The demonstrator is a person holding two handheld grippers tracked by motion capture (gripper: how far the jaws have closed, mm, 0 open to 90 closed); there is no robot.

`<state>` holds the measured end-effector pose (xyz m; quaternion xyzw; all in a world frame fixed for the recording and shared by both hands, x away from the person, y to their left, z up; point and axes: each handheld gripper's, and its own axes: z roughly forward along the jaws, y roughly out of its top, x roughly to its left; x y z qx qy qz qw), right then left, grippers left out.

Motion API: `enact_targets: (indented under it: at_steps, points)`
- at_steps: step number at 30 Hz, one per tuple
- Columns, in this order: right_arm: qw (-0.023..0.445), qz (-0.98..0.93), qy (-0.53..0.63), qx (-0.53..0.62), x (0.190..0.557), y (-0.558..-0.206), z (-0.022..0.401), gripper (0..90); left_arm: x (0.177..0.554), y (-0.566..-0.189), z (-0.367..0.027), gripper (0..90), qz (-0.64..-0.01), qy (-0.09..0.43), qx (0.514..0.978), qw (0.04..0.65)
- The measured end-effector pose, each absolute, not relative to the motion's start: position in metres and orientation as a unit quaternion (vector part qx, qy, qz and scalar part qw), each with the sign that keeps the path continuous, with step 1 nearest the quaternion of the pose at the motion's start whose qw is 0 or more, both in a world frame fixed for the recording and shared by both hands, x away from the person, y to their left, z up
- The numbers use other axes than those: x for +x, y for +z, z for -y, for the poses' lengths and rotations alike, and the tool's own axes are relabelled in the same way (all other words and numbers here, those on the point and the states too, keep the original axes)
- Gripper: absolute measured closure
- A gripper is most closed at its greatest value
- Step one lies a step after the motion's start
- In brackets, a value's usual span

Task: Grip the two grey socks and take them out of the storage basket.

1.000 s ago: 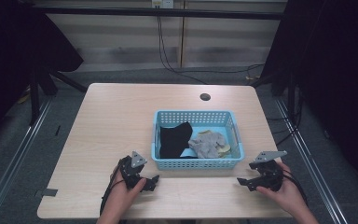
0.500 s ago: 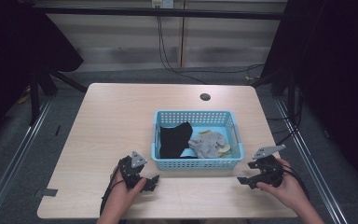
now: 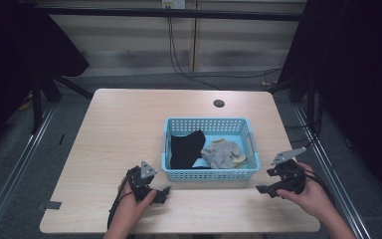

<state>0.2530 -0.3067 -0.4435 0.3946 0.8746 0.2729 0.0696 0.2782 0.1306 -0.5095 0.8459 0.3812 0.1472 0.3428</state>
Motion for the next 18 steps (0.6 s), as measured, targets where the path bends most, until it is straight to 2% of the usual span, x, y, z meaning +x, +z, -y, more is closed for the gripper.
enact_targets:
  at_steps: [18]
  points:
    - [0.048, -0.893, 0.238, 0.378, 0.267, -0.415, 0.3, 23.0, 0.278, -0.51, -0.131, 0.0, -0.381, 0.147, 0.846, 0.343]
